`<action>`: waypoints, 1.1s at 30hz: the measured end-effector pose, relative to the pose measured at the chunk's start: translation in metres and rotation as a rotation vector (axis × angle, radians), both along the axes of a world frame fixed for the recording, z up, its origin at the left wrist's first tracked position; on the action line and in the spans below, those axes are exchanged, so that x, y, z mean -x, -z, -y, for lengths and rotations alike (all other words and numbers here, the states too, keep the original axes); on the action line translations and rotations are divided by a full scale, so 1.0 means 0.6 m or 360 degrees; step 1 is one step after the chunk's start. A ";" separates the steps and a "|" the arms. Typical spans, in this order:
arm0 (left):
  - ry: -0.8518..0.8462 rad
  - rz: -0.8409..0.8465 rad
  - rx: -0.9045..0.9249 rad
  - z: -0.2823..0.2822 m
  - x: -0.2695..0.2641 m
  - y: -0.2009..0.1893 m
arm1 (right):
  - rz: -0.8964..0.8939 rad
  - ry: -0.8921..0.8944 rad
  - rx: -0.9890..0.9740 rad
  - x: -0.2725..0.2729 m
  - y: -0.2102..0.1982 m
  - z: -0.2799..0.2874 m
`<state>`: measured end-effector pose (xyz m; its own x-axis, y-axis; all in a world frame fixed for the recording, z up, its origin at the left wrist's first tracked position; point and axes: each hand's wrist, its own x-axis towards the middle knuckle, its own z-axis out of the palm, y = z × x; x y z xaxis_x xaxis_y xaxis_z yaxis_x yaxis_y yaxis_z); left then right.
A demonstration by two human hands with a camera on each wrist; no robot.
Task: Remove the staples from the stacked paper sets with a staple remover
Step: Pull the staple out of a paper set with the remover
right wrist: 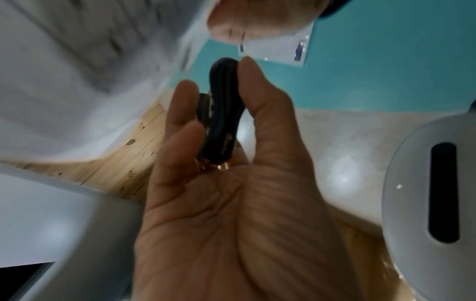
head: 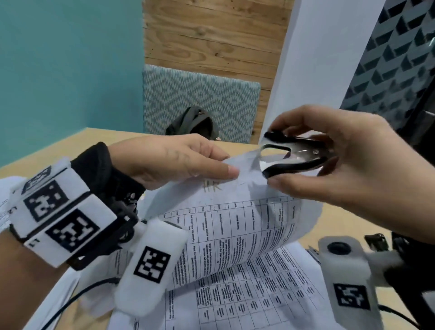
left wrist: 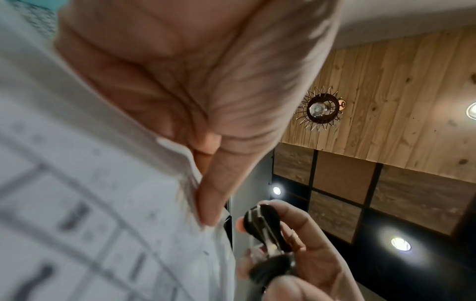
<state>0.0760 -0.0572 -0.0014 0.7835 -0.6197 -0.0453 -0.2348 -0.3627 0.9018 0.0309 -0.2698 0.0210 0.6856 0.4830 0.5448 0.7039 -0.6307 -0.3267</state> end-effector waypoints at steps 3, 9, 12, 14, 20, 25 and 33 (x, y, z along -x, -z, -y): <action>-0.0015 0.0003 -0.0020 0.003 0.005 0.002 | 0.0177 -0.0040 0.0172 -0.010 0.021 -0.016; -0.0085 -0.0099 0.0059 0.005 -0.003 0.008 | 0.0313 -0.0052 0.0425 -0.009 0.035 -0.016; -0.0134 -0.0197 0.0136 0.008 0.001 0.005 | 0.0357 -0.0081 0.0481 -0.007 0.035 -0.014; -0.0166 -0.0204 0.0108 0.010 0.008 0.003 | 0.0365 -0.0121 0.0490 -0.009 0.036 -0.012; -0.0229 -0.0242 0.0130 0.017 0.013 0.002 | 0.0388 -0.0178 0.0551 -0.010 0.035 -0.011; -0.0192 -0.0245 0.0230 0.017 0.010 0.003 | 0.0384 -0.0189 0.0570 -0.011 0.037 -0.011; -0.0176 -0.0264 0.0139 0.009 0.008 0.009 | 0.0348 -0.0171 0.0568 -0.006 0.036 -0.018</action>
